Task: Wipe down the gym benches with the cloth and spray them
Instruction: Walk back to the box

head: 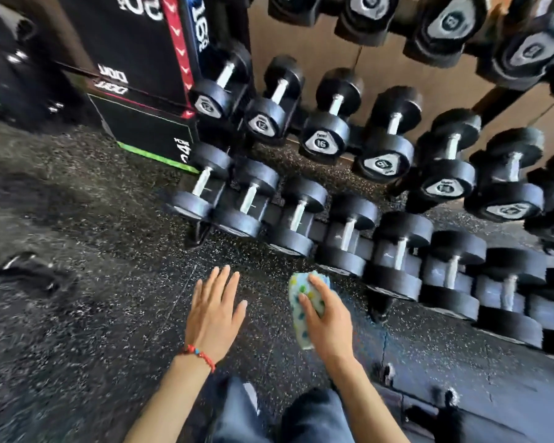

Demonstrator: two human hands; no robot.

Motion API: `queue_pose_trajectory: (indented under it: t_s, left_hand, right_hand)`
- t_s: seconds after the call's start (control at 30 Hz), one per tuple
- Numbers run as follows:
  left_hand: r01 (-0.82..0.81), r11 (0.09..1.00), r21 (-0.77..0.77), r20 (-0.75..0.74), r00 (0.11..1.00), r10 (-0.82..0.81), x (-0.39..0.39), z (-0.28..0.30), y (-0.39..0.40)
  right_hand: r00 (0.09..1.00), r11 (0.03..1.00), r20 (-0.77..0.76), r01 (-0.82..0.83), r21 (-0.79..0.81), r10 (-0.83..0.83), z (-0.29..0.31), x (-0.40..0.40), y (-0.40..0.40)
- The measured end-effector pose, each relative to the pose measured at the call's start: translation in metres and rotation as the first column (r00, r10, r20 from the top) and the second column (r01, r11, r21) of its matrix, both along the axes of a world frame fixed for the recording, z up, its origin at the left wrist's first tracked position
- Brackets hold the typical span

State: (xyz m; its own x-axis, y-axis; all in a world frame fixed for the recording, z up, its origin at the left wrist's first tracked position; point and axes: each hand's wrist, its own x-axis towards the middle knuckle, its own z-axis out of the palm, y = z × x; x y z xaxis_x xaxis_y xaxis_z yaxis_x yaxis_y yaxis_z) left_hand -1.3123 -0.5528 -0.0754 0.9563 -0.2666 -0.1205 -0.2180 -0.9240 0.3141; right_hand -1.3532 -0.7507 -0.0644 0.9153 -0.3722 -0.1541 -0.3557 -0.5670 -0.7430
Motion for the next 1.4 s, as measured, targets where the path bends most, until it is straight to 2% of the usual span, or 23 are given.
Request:
queue_pose_trajectory:
  t_s: [0.3,0.63,1.0,1.4]
  left_hand:
    - [-0.339,0.941,0.009,-0.045,0.94,0.34,0.035,0.014,0.058]
    - [-0.616,0.787,0.04,-0.051,0.785,0.617,0.079,0.023,0.073]
    - [-0.777,0.628,0.053,-0.012,0.628,0.778,0.116,0.016,0.14]
    - [-0.766,0.64,0.067,0.021,0.642,0.766,0.218,0.001,0.323]
  right_hand:
    - [0.946,0.946,-0.009,-0.323,0.008,0.323,0.004,0.104,0.059]
    - [0.727,0.727,0.035,-0.686,-0.011,0.686,0.007,0.215,0.102]
    - [0.593,0.593,0.007,-0.805,0.025,0.805,-0.002,0.289,0.186]
    - [0.591,0.591,-0.033,-0.806,0.026,0.806,-0.01,0.391,0.359]
